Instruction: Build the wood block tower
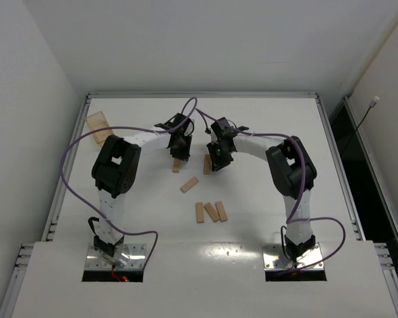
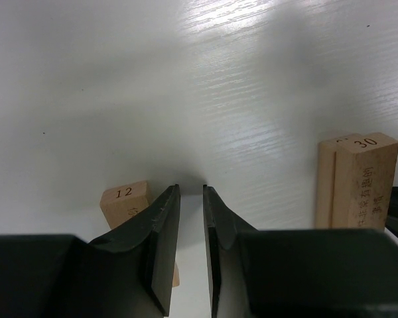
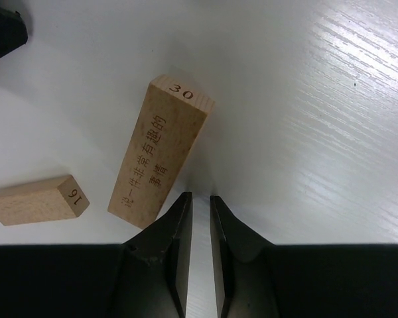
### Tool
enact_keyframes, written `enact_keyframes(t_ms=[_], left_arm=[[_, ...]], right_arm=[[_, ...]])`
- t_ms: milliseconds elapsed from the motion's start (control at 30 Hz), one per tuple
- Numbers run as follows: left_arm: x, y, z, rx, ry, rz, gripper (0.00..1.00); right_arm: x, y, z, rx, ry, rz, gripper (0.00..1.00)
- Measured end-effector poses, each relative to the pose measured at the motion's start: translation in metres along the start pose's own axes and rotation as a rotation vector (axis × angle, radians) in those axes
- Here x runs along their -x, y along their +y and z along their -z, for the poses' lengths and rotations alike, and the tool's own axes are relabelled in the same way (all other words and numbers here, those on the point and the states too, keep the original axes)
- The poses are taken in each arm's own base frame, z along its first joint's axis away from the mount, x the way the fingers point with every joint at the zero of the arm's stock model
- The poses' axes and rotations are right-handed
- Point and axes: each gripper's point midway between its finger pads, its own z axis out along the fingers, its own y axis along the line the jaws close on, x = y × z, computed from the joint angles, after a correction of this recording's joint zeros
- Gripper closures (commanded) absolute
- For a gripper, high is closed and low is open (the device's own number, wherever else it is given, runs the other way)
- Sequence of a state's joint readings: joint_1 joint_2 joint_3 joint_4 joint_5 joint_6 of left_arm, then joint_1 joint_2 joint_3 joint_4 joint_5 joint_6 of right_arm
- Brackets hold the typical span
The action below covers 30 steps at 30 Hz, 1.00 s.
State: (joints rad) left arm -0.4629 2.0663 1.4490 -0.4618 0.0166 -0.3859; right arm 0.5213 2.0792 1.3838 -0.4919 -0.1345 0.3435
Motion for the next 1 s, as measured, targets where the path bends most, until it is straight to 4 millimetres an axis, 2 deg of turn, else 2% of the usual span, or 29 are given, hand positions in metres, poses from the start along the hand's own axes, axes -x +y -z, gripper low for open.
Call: enact_keyframes(t_ms=[300, 733, 900, 1000], left_arm=[[0.0000, 0.0000, 0.0000, -0.001, 0.000, 0.000, 0.82], [0.0000, -0.0001, 0.0000, -0.001, 0.000, 0.000, 0.82], [-0.0002, 0.0000, 0.0000, -0.001, 0.001, 0.000, 0.82], [0.0000, -0.0001, 0.0000, -0.001, 0.000, 0.000, 0.82]], right_arm=[[0.0028, 0.0004, -0.0009, -0.002, 0.001, -0.001, 0.78], [0.0035, -0.0009, -0.0009, -0.009, -0.001, -0.001, 0.78], [0.0047, -0.0063, -0.0010, -0.043, -0.008, -0.004, 0.85], [0.0053, -0.0089, -0.0009, -0.058, -0.012, -0.009, 0.85]])
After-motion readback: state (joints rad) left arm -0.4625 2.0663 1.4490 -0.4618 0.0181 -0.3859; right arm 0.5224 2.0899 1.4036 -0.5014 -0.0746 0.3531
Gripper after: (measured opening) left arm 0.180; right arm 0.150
